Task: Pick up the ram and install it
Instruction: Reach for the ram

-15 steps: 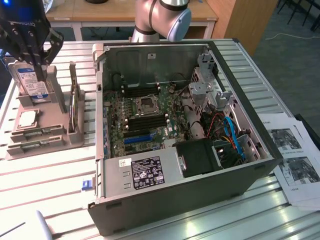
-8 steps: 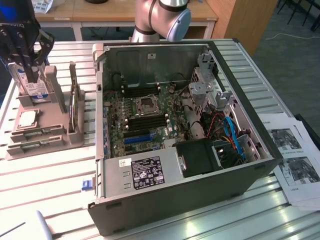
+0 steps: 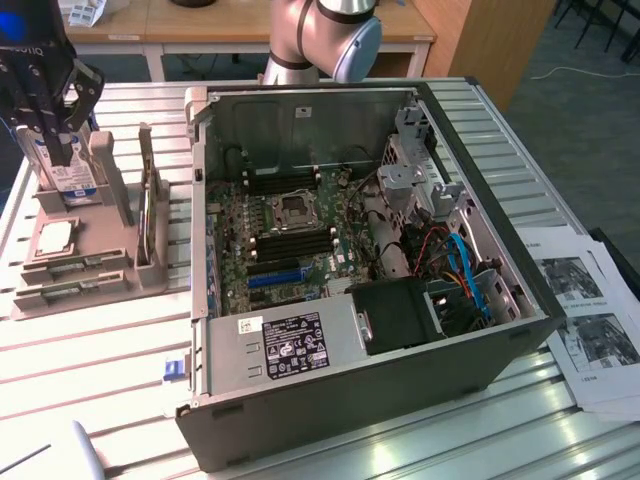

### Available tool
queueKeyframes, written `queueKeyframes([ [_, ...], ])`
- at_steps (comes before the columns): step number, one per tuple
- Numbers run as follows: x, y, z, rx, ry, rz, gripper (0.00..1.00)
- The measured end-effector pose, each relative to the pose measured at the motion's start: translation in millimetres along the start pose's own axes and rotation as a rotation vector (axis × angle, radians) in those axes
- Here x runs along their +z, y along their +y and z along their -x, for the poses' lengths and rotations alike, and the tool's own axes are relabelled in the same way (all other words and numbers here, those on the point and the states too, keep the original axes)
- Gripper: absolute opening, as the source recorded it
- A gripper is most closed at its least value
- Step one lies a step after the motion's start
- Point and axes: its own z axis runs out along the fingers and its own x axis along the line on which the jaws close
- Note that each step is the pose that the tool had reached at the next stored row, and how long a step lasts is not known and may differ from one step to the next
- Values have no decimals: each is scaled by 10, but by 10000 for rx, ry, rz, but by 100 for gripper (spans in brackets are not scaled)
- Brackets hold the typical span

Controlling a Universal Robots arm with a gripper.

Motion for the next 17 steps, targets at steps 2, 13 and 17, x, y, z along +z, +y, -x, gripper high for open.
queueKeyframes([
  [2,0,0,0,1,0,0,10],
  [13,9,-7,-81,-18,-432,35,10],
  [17,17,-12,-149,-30,-737,59,10],
])
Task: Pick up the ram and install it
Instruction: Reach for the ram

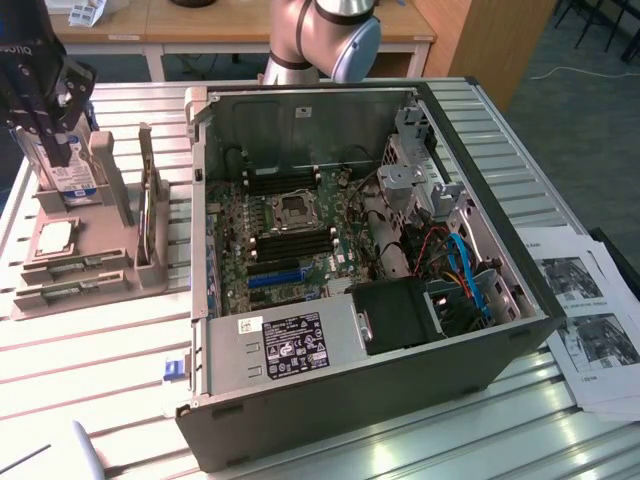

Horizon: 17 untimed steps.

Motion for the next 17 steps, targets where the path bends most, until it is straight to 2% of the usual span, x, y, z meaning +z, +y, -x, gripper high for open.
queueKeyframes([
  [1,0,-1,-16,-3,-65,4,10],
  [2,1,-2,-21,-3,-92,7,10],
  [7,0,-2,-23,-5,-91,7,10],
  [17,7,-12,-143,-36,-91,5,10],
])
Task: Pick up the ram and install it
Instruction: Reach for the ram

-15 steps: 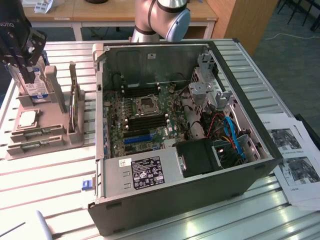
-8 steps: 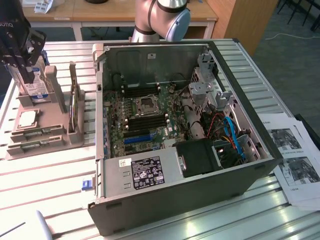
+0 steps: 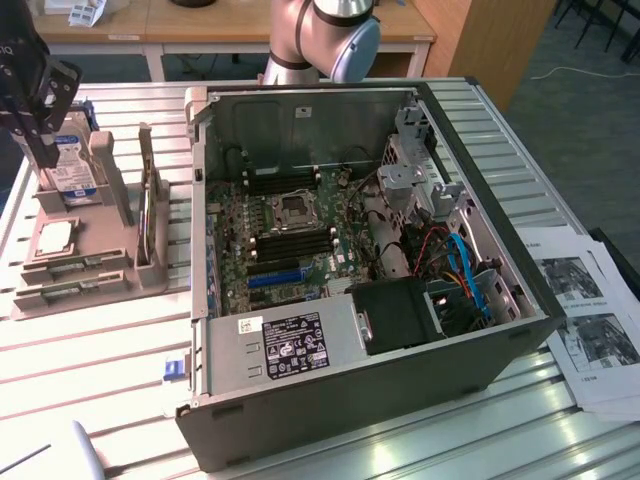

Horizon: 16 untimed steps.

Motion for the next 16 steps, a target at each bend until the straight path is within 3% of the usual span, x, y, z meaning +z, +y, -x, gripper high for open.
queueKeyframes([
  [11,1,-1,-13,-635,26,-17,10],
  [16,3,5,-41,-664,28,-19,10],
])
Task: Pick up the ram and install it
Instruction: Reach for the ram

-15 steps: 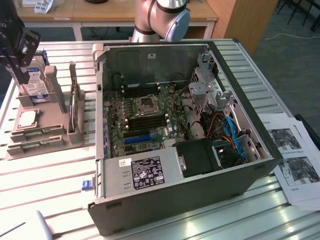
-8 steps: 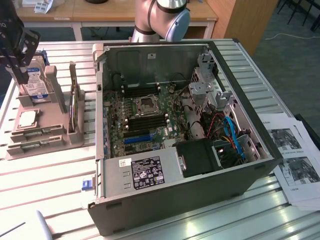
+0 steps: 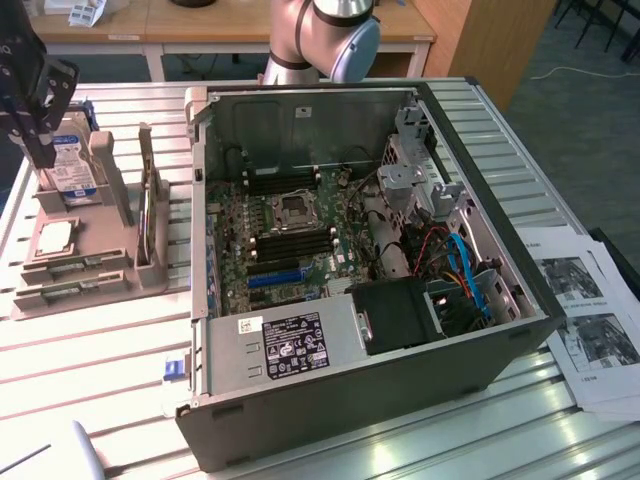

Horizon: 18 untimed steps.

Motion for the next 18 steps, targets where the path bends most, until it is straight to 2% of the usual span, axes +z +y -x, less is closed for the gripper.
queueKeyframes([
  [9,9,-1,-99,0,-1,1,10],
  [18,12,-1,-107,0,0,0,10],
])
